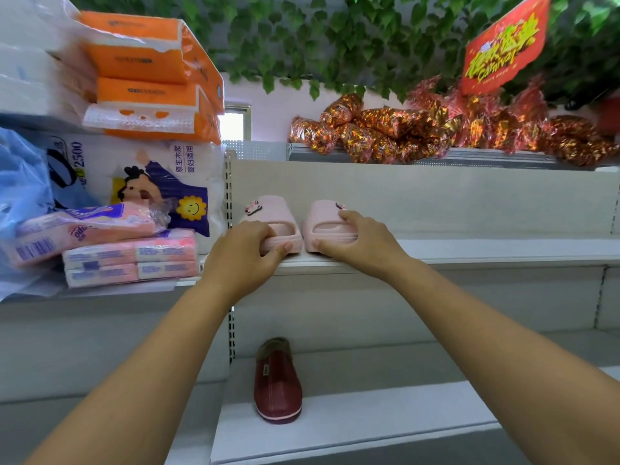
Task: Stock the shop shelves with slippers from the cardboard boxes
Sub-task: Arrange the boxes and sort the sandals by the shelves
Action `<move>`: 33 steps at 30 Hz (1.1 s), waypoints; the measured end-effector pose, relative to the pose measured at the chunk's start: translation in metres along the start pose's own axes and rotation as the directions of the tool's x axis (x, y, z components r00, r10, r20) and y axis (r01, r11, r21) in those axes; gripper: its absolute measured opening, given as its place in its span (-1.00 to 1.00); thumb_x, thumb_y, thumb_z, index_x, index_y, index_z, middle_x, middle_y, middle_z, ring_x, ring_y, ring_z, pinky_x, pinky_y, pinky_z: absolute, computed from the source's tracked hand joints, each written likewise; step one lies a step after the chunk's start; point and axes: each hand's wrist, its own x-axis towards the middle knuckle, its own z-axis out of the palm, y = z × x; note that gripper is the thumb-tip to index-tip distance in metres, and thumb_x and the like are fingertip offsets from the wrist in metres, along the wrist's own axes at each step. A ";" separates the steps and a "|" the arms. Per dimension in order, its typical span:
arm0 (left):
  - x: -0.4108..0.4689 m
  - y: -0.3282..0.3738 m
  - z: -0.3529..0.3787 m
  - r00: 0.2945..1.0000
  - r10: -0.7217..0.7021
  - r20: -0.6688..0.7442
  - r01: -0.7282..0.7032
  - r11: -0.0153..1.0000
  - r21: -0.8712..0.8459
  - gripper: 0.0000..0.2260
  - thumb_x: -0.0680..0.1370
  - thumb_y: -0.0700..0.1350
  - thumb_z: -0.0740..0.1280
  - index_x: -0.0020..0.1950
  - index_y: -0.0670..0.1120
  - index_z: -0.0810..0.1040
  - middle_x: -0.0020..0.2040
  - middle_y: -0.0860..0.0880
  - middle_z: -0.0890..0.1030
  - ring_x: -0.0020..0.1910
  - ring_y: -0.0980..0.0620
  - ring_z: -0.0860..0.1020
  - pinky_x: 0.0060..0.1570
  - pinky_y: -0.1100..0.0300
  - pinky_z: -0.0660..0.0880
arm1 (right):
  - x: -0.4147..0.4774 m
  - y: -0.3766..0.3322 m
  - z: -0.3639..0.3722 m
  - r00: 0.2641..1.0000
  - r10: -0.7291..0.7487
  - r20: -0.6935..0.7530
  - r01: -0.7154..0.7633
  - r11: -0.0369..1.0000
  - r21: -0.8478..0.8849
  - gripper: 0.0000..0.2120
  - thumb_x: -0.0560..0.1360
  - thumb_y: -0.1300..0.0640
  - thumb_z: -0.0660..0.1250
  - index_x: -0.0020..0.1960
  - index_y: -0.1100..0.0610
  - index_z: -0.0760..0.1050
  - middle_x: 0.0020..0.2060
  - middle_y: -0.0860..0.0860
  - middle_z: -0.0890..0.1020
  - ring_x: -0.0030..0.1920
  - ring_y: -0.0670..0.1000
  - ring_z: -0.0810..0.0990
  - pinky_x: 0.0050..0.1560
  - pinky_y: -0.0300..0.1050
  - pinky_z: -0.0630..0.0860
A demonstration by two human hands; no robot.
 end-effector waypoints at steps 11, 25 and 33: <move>0.007 -0.007 -0.001 0.996 -0.076 0.050 0.082 0.986 -0.143 -0.85 0.56 0.00 0.44 0.02 -0.06 0.62 -0.08 0.00 0.64 -0.08 -0.02 0.58 0.00 -0.05 0.57 | 0.013 -0.009 0.008 0.995 0.048 0.085 -0.048 0.999 -0.002 0.04 0.28 -0.48 0.45 0.60 -0.06 0.17 0.46 0.03 0.39 0.37 0.10 0.45 0.35 0.00 0.41; -0.034 0.022 -0.006 0.989 0.024 -0.148 -0.035 0.997 -0.071 -0.67 0.54 0.02 0.47 0.26 -0.07 0.62 0.23 -0.02 0.61 0.28 -0.04 0.49 0.19 0.18 0.36 | -0.072 -0.020 -0.032 0.983 -0.123 0.134 0.146 0.973 -0.178 -0.14 0.42 -0.43 0.36 0.56 -0.01 0.27 0.49 0.00 0.41 0.44 0.05 0.40 0.39 -0.02 0.37; -0.113 0.049 0.017 0.978 0.203 -0.051 -0.207 0.974 -0.094 -0.51 0.54 0.21 0.38 0.34 -0.06 0.60 0.26 -0.05 0.62 0.25 -0.07 0.55 0.24 -0.12 0.50 | -0.159 0.002 -0.032 0.961 -0.189 0.201 0.240 0.931 -0.273 -0.08 0.43 -0.45 0.32 0.63 -0.05 0.15 0.59 -0.06 0.25 0.57 -0.03 0.20 0.55 -0.04 0.17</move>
